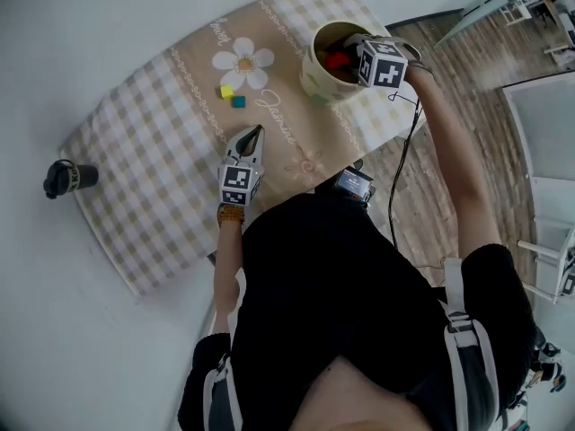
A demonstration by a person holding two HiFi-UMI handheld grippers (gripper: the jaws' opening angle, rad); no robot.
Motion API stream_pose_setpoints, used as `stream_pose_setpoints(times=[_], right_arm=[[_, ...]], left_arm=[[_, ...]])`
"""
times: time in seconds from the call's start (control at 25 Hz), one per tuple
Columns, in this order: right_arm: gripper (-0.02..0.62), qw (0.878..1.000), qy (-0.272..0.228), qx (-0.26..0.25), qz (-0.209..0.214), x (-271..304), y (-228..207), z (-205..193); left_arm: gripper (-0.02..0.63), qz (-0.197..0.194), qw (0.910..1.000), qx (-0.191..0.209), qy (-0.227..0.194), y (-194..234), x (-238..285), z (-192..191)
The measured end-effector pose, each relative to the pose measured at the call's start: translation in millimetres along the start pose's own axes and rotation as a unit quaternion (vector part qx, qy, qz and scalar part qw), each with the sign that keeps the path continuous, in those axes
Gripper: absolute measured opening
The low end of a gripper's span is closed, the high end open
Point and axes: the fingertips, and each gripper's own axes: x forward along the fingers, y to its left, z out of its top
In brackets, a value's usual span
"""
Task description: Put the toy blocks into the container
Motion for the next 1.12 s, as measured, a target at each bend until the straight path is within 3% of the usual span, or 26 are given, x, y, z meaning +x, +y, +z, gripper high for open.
stream_pose_setpoints(times=[0.16, 0.28, 0.56, 0.64, 0.8, 0.92, 1.12], right_arm=[[0.143, 0.998, 0.046, -0.025, 0.037, 18, 2, -4], [0.146, 0.997, 0.048, -0.025, 0.05, 23, 3, -3], [0.154, 0.999, 0.006, -0.004, 0.042, 19, -2, 8], [0.193, 0.999, -0.003, 0.001, 0.04, 16, -3, 10], [0.193, 0.998, -0.062, 0.024, -0.019, -10, -20, 29], [0.193, 0.982, -0.156, 0.068, -0.086, -53, -35, 62], [0.191, 0.924, -0.326, 0.107, -0.169, -125, -29, 141]], left_arm=[[-0.009, 0.001, 1.0, 0.0, 0.0, 1, -1, 0], [-0.009, 0.001, 1.0, 0.0, -0.001, -1, -1, 0], [-0.009, 0.002, 1.0, 0.001, 0.001, 1, -1, -2], [-0.009, 0.002, 1.0, 0.0, 0.001, 1, -1, -1], [-0.009, 0.0, 1.0, -0.001, 0.0, 0, -1, 1], [-0.009, 0.0, 1.0, 0.001, -0.004, -1, 1, -1], [-0.009, -0.004, 1.0, 0.001, -0.007, -3, 3, 4]])
